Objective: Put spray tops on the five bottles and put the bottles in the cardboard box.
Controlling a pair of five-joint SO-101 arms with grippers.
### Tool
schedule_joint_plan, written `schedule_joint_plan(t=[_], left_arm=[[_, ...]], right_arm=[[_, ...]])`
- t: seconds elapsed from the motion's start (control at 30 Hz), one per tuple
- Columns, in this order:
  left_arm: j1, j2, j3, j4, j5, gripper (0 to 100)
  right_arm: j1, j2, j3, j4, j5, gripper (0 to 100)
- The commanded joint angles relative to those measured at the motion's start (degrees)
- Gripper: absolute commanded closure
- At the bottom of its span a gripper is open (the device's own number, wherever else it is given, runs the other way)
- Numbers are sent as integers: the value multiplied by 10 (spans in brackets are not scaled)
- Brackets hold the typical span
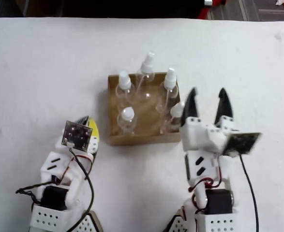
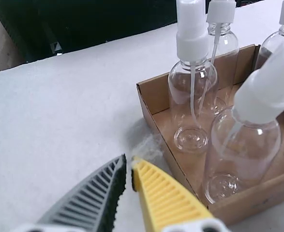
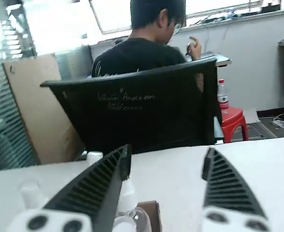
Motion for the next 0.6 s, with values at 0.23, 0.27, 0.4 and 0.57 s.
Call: schedule_joint_plan(t=[0.23,0.27,0.4,0.57], left_arm=[[7,-9,-10,-14,-8,977],[7,-9,-10,-14,-8,977],[7,-9,-10,-12,-8,977],[7,-9,-11,-11,-8,977]], right_arm=[[81,110,-75,-16,-39,982],[82,145,-86,-21,-39,982],[87,304,-146,-18,-40,982],[87,425,-169,-18,-40,982]])
